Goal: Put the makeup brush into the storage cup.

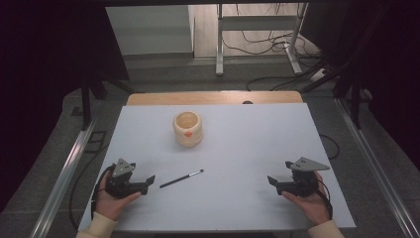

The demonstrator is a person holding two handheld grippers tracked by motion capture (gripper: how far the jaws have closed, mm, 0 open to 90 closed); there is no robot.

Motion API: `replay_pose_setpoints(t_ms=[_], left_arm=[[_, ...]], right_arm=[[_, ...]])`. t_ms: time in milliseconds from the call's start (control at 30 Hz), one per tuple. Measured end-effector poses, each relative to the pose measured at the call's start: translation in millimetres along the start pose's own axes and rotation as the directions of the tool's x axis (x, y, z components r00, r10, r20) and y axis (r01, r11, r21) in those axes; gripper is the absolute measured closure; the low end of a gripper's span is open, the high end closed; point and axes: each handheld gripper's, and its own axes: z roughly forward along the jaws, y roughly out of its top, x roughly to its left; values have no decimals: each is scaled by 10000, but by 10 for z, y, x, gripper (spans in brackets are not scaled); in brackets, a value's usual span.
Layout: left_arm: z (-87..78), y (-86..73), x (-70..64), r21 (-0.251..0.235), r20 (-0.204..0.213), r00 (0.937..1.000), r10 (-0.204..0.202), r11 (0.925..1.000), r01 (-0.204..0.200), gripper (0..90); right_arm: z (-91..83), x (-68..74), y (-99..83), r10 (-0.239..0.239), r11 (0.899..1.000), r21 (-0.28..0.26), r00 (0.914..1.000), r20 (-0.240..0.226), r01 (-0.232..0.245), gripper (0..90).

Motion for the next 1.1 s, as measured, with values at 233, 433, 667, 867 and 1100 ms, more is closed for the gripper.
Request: replay_pose_setpoints(t_ms=[233, 433, 667, 867, 1100], left_arm=[[-19, -10, -8, 37, -34, 9999, 161, 9999, -161, 138], [-42, -9, -39, 49, 15, 9996, 295, 9996, -295, 132], [-23, -3, -22, 100, 53, 9996, 281, 9996, -282, 131], [-34, 4, -27, 134, 111, 9996, 260, 9996, -262, 131], [-53, 17, -36, 133, 203, 9995, 223, 9997, -225, 146]], right_arm=[[-4, 10, 7, 134, 9999, -43, 9999, -59, -134, 111], [-24, 67, 19, -44, 10000, -86, 10000, -71, 44, 111], [-22, 45, -1, -9, 10000, -29, 10000, -27, 9, 111], [-19, 43, -4, -3, 10000, -26, 10000, -3, 3, 111], [-10, 39, -4, 41, 10000, 44, 10000, -46, -41, 113]])
